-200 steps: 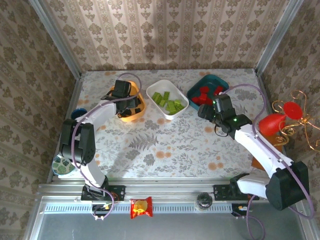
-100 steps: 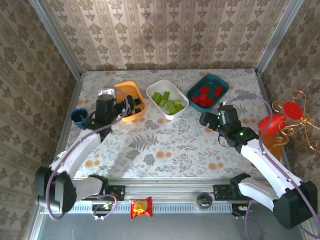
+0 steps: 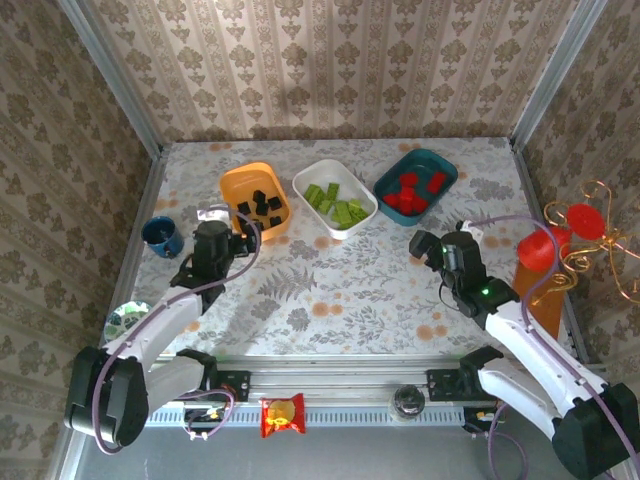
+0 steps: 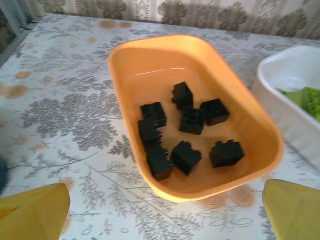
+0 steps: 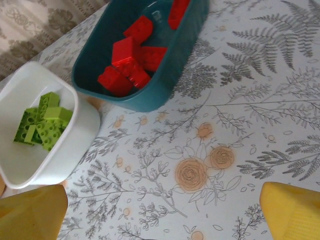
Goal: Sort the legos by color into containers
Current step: Reset both arms
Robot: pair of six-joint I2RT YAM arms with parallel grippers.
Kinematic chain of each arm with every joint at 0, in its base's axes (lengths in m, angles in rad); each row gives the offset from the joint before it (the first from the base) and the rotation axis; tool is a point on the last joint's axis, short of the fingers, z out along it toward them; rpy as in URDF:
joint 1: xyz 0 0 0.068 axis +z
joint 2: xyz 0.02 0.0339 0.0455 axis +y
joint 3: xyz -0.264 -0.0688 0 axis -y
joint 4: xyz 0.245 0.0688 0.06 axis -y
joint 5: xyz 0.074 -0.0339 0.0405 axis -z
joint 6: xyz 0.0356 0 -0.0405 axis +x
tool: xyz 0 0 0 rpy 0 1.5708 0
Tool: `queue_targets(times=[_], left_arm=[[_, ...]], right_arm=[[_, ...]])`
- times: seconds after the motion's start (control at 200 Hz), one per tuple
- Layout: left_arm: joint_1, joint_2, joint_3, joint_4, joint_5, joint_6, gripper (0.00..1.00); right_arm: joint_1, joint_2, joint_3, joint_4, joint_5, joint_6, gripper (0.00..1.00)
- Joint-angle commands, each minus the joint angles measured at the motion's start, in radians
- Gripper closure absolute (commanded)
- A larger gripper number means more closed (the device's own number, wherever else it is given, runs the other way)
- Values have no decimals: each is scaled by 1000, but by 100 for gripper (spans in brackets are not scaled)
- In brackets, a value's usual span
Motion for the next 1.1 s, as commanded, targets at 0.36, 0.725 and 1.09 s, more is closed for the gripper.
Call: queue_targets(times=[0.36,0.725,1.09], left_arm=[[289,216,-93,381,-120,206,0],[331,515,-208,956,155,302,0],[312,499,-142,800,90,297,0]], right_arm=[[4,-78,-125,231,204,-46,0],[-2,-27,-108,260,218,-174,0],[-29,40,-163,502,277,-390,0]])
